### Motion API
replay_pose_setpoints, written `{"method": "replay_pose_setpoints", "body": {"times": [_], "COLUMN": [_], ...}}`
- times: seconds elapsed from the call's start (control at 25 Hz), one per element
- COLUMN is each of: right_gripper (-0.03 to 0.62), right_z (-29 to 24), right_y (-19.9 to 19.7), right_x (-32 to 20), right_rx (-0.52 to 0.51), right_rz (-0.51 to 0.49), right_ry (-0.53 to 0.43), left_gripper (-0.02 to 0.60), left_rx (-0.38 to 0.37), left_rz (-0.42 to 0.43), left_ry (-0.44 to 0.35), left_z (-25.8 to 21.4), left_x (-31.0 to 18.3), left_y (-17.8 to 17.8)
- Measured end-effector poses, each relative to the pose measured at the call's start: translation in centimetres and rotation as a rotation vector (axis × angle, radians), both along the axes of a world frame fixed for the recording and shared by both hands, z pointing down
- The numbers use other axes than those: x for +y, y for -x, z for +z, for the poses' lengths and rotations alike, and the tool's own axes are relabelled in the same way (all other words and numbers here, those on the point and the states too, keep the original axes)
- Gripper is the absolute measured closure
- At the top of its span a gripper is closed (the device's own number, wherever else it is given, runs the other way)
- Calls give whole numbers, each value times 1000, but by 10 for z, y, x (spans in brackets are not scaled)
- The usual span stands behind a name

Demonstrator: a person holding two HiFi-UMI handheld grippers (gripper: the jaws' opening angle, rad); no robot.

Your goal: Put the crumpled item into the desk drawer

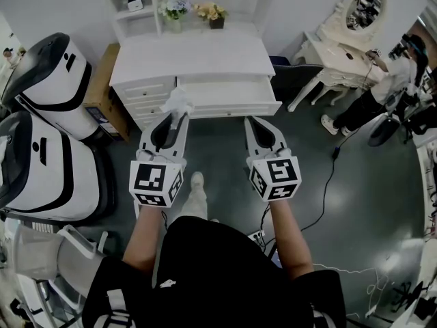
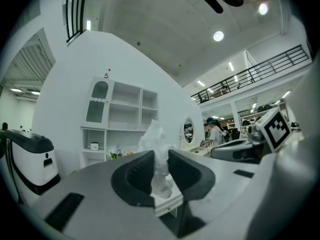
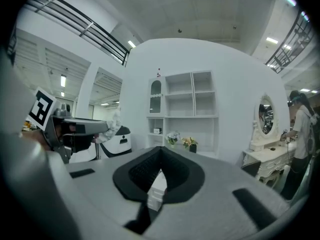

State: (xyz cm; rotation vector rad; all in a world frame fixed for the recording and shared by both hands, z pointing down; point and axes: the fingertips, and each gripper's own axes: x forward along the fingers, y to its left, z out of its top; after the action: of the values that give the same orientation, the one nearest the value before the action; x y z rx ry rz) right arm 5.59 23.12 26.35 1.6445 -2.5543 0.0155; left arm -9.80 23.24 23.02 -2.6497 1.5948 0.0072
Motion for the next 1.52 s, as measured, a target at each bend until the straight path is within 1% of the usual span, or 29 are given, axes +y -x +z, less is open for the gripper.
{"method": "replay_pose_setpoints", "body": {"times": [0.32,0.68,0.92,1.2,1.52], "right_gripper": [599,599,599,599,599], "right_z": [10,16,12,6,12], "right_y": [0,-3,-3,7,9], "right_x": [-43,-110,-154,-198,-249], "right_rx": [0,-1,13,18,14], "right_rz": [4,11,15,19,48], "right_ry": [17,29,29,37,62], "left_gripper": [506,506,506,506,506], "left_rx": [1,-7,9,11,5], "left_rz": [3,12,23,30,56], "left_ry": [19,25,27,33,65], "left_z": [13,16,11,5,17], "left_x": [-43,-111,-156,-202,-253], "left_y": [0,-5,-5,6,10]}}
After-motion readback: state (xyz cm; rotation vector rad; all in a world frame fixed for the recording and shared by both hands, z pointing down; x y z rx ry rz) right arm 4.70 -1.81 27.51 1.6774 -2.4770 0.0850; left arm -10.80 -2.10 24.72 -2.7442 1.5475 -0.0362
